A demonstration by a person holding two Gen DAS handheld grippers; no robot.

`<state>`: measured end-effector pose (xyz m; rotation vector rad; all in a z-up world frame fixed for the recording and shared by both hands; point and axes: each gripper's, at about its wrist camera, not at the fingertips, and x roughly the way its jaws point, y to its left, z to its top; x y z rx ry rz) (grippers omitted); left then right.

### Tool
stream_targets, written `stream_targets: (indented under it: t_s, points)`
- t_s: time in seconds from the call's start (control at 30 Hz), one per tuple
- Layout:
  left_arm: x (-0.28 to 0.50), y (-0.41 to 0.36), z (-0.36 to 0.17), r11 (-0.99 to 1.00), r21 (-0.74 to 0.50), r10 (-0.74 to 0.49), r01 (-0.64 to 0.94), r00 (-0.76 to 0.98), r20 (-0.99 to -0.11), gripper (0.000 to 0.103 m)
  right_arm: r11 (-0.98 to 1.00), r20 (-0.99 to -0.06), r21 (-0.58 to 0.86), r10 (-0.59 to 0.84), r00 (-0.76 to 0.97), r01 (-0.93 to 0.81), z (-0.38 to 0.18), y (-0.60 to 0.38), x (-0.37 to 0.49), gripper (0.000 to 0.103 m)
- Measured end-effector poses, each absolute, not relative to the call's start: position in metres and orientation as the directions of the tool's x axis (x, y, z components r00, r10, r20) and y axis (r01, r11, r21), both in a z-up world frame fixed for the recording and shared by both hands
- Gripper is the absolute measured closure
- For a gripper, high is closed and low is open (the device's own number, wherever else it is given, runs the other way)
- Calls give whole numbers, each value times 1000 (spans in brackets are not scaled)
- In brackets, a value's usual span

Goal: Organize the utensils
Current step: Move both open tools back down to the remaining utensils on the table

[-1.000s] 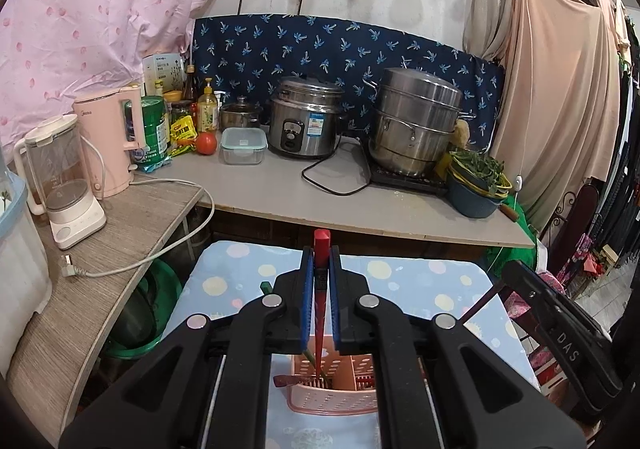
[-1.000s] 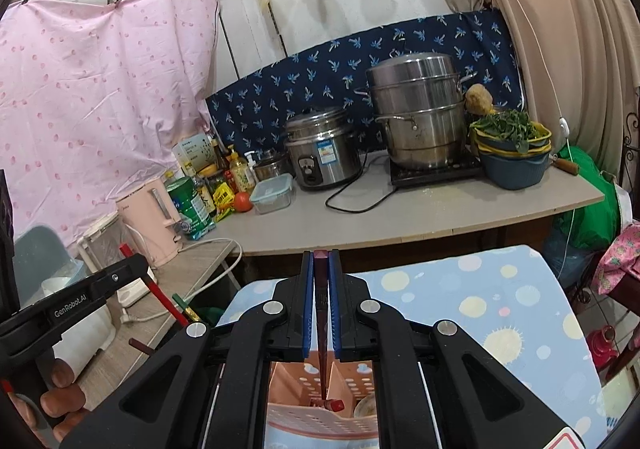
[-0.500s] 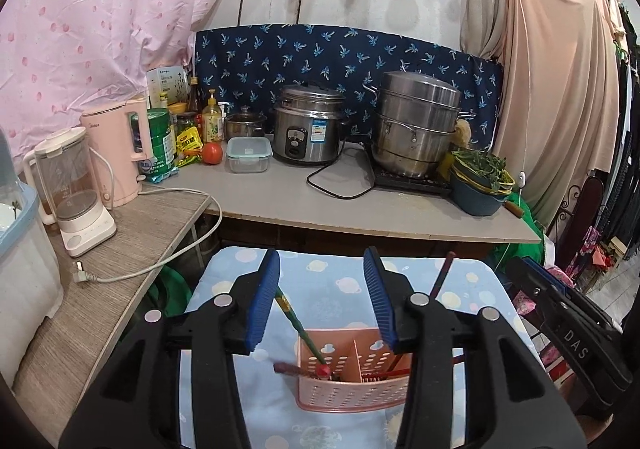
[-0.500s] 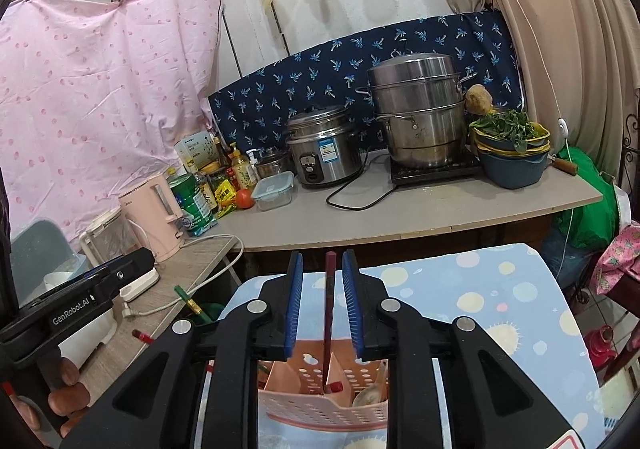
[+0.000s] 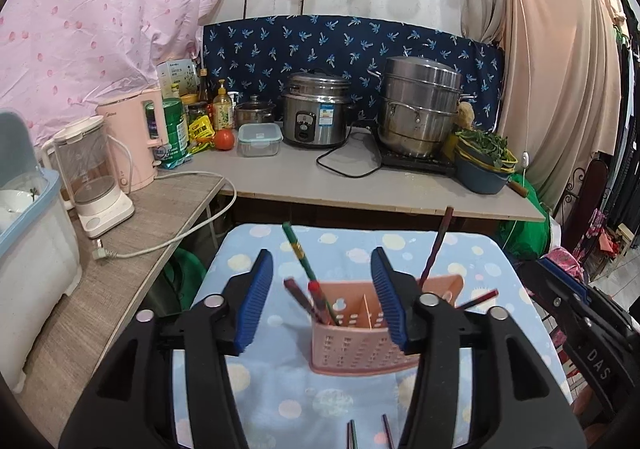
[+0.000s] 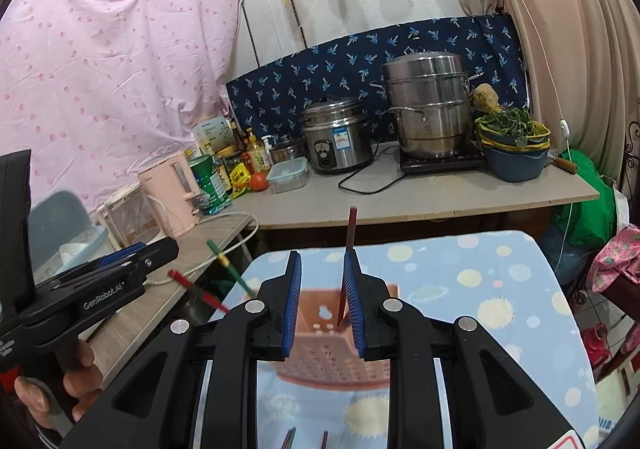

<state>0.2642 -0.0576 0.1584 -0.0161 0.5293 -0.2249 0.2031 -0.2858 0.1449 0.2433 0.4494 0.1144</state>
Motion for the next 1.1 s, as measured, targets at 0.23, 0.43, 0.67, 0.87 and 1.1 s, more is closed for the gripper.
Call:
stream_targets:
  t_s: [0.23,0.43,0.67,0.87,1.1]
  points:
    - [230,-56,135,977,-17,-188,211,825,-533,50,976,-475,206,163,865,-71,117,-271,163,81]
    - [203,-55,107,978,21,-159,209,800,-578,50,975,-519,208,179,836,-79,95,-266,133,81]
    - [177,-51,76,978,30,-143,206,766,-627,50,973,-576,224,182,797,-60,64,-261,103,81]
    - [153,-42,44,981,39,-118,193,736,-666,50,983,-630,183,140,764,-29,28,-256,71,81]
    - [129,-33,-1,984,14,-108,175,667,-737,50,984,-706,179,134,696,-8,-21,-247,38,81]
